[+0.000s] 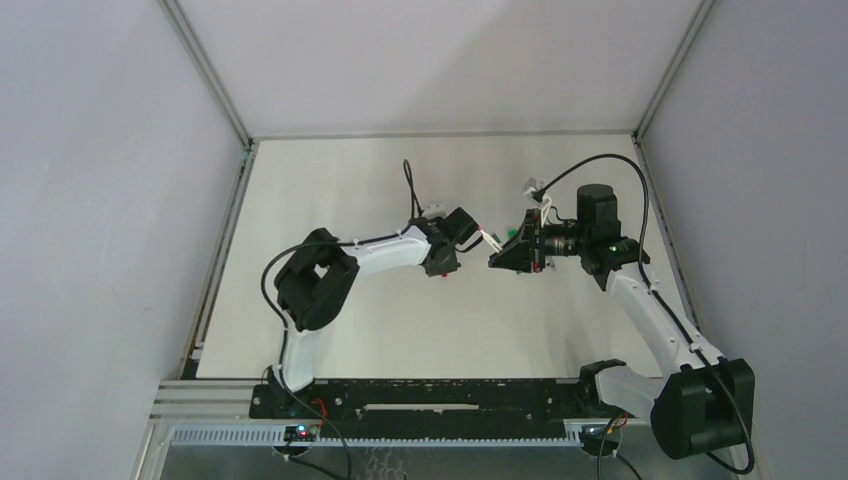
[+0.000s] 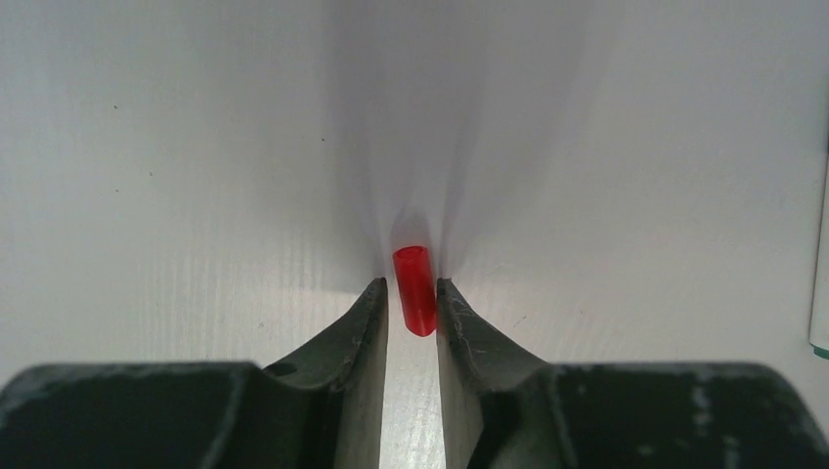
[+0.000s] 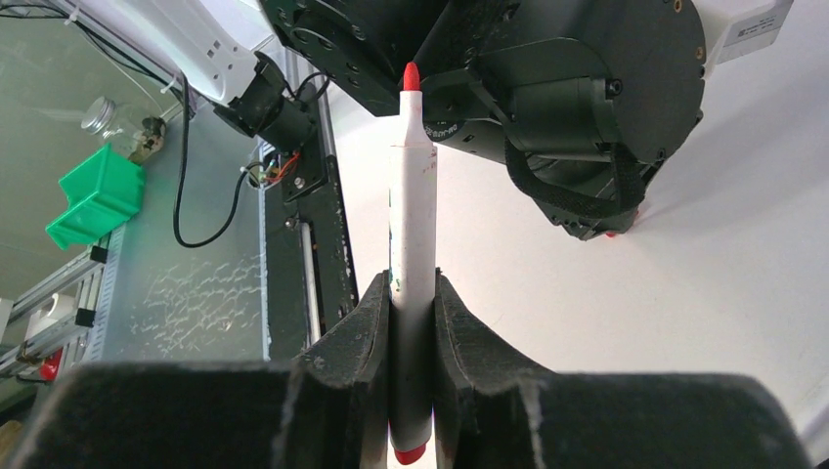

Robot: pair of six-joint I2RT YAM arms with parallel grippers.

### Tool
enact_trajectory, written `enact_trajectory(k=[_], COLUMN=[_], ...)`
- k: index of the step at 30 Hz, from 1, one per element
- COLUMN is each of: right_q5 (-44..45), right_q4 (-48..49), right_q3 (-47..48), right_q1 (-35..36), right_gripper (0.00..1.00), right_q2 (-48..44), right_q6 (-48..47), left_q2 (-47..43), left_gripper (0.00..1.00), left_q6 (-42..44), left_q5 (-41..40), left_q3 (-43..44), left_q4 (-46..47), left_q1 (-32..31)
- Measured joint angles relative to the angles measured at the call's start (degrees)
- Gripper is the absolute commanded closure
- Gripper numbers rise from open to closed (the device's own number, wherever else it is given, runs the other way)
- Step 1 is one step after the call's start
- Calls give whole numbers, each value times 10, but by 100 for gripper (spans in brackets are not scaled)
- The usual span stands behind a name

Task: Insert the pens into the pen caps
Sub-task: Insert the pen cap onto the pen.

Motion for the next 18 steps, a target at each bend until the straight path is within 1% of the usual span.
enact_trajectory(k=[3,13,15,18], right_q5=[0,0,0,0], right_q4=[0,0,0,0], right_q3=[0,0,0,0], right_q1=[0,-1,-1,-1], right_gripper=[100,100,100,100], right_q2=[0,-1,-1,-1], right_q6=[0,1,1,2], left_q2=[8,33,36,38], left_gripper=[76,76,81,94], left_q6=[0,9,12,20], left_q5=[0,0,0,1], left_q3=[14,53,58,61], left_q4=[-11,-47,-53,-58], left_q1=[0,2,2,2])
